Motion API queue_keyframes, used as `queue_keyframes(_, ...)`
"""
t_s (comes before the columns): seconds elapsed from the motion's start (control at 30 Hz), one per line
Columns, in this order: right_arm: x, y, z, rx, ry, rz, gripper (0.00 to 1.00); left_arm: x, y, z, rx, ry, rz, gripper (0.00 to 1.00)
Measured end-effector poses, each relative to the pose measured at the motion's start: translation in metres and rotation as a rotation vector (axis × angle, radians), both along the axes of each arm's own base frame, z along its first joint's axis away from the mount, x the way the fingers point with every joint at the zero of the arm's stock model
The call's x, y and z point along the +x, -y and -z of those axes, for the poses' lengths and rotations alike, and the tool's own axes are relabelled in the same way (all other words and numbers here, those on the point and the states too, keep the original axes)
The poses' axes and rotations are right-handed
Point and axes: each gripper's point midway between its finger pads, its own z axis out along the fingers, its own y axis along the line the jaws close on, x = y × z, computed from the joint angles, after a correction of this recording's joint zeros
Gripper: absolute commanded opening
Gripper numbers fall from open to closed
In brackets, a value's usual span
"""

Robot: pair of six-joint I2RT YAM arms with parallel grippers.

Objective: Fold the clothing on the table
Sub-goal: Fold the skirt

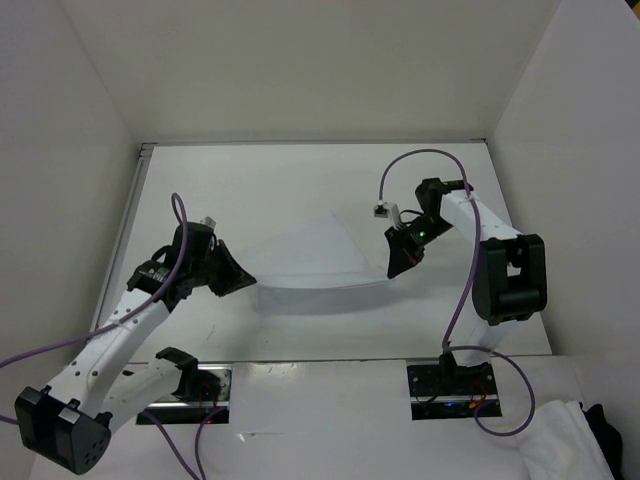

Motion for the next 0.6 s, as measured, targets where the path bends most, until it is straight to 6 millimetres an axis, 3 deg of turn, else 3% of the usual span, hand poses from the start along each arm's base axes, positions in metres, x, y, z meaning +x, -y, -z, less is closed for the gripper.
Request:
queue_keyframes(0.2, 0.000, 0.004, -0.010, 0.008, 0.013, -0.028, 0.00, -0.001, 0.010, -0.007, -0.019, -0.027, 0.034, 0.00)
queue_keyframes(0.43, 0.036, -0.004, -0.042, 0.051, 0.138, -0.028, 0.00, 0.001, 0.015, -0.006, -0.027, -0.042, 0.027, 0.00)
queue_keyframes(0.6, 0.056, -0.015, -0.061, 0.119, 0.206, -0.049, 0.00, -0.002, 0.010, -0.028, -0.057, 0.040, -0.007, 0.00)
